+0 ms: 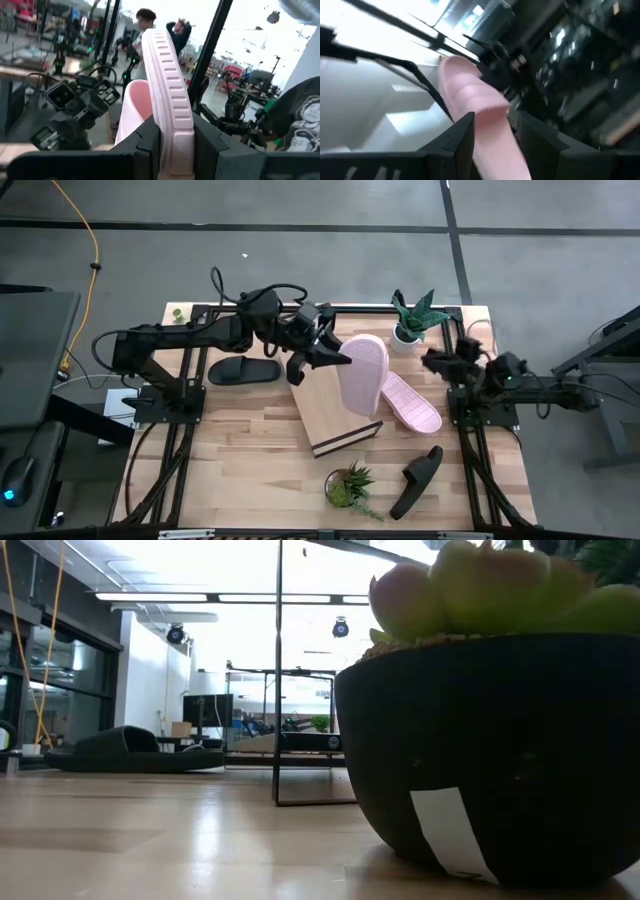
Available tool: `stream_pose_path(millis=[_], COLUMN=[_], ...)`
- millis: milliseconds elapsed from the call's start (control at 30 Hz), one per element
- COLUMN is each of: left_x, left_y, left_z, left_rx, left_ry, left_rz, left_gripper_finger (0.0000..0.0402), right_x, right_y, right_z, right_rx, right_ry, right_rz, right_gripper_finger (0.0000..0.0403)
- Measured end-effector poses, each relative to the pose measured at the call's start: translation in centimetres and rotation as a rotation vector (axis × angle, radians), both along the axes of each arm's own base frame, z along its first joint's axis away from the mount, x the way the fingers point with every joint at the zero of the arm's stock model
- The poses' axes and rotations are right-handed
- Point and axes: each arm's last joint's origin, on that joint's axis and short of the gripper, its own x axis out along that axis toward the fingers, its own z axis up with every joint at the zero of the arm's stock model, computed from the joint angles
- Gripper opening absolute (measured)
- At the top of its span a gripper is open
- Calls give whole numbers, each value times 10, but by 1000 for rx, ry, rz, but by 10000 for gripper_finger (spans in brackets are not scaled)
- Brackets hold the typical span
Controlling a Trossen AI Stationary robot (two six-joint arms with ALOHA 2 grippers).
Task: Pick and place slides into the shelf
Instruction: Put the left pink slides on the shelf
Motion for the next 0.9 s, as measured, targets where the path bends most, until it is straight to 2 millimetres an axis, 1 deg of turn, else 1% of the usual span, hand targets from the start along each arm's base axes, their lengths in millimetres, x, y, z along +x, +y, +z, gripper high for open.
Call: stream_pose_path(millis=[100,200,267,400,467,567,633,700,800,900], left_x=[-1,-2,-2,-7,-9,-9,-10,-11,-11,-10], left_y=[0,-1,-1,-3,-4,-4,-4,-4,-5,-6], left_z=[5,9,11,23,27,28,29,30,28,26], left_rx=[-17,-30,-45,-51,-55,-66,-67,-66,-62,-38], left_ry=[-48,-78,-90,-205,-233,-244,-255,-255,-234,-208], left_rz=[-3,-17,-23,-70,-96,-110,-112,-112,-134,-169], left_gripper_finger=[68,68,68,68,68,68,68,68,68,68], right_x=[6,14,16,18,22,29,33,39,48,54], right_y=[-1,-2,-4,-4,-3,-3,-1,3,8,10], right_z=[31,55,71,108,119,128,137,143,145,143], right_rx=[-171,-312,-378,-541,-622,-694,-700,-671,-557,-417], right_ry=[73,259,345,383,453,567,549,488,422,431], right_rz=[-103,-198,-255,-322,-344,-357,-337,-245,-62,73], right_gripper_finger=[138,138,138,138,138,138,138,138,138,138])
